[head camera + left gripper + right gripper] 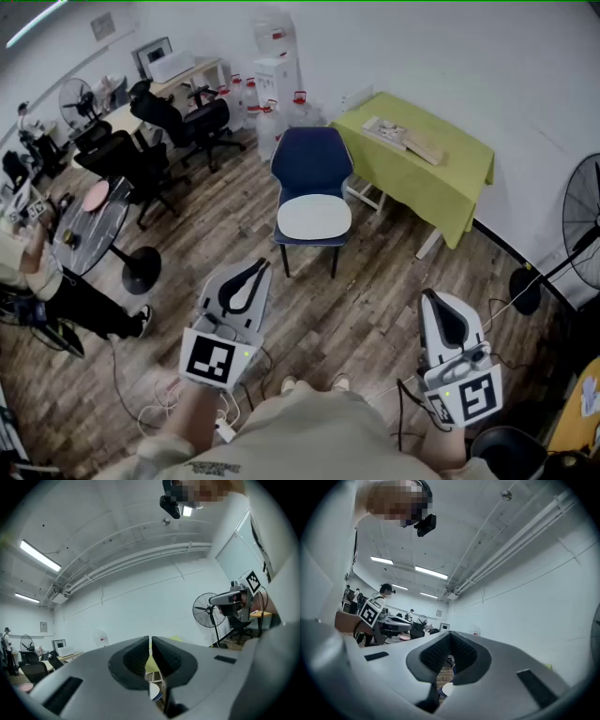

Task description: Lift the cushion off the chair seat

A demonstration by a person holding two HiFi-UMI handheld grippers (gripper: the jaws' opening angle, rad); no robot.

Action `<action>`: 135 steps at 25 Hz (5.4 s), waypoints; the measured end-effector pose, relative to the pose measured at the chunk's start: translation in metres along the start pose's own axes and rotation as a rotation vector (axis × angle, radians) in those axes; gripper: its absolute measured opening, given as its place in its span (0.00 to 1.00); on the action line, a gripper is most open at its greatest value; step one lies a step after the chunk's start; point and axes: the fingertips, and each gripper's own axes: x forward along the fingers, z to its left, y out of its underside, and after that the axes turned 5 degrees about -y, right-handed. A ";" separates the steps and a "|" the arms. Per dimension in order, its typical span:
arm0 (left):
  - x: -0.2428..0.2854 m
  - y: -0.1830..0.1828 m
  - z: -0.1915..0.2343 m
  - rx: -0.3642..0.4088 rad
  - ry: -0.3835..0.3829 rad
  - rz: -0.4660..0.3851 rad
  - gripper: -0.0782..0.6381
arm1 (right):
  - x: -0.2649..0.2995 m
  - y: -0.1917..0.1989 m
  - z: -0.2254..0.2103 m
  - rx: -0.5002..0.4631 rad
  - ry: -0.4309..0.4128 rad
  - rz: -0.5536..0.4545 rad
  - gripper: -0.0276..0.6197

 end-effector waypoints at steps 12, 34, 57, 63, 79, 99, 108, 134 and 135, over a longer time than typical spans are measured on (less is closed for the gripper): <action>0.041 -0.018 -0.042 0.009 -0.008 -0.005 0.16 | -0.018 0.019 -0.054 0.050 -0.036 -0.006 0.07; 0.094 0.028 -0.043 -0.105 -0.129 0.015 0.45 | -0.011 0.074 -0.123 0.154 0.023 -0.028 0.42; 0.292 0.187 0.136 -0.191 -0.119 0.283 0.45 | 0.267 0.240 -0.207 0.314 -0.002 0.298 0.46; 0.363 0.267 0.199 -0.251 -0.060 0.424 0.47 | 0.351 0.308 -0.228 0.390 0.051 0.425 0.46; 0.484 0.429 0.250 -0.367 0.052 0.671 0.49 | 0.496 0.456 -0.275 0.544 0.042 0.660 0.51; 0.512 0.617 0.221 -0.481 -0.065 0.940 0.51 | 0.504 0.685 -0.301 0.626 -0.040 0.942 0.56; 0.520 0.717 0.202 -0.512 -0.134 1.050 0.51 | 0.515 0.784 -0.308 0.775 -0.031 0.960 0.56; 0.489 0.907 0.163 -0.679 -0.288 1.210 0.52 | 0.504 0.968 -0.298 0.839 0.014 1.081 0.56; 0.489 0.907 0.163 -0.682 -0.292 1.204 0.52 | 0.504 0.967 -0.297 0.845 0.012 1.073 0.52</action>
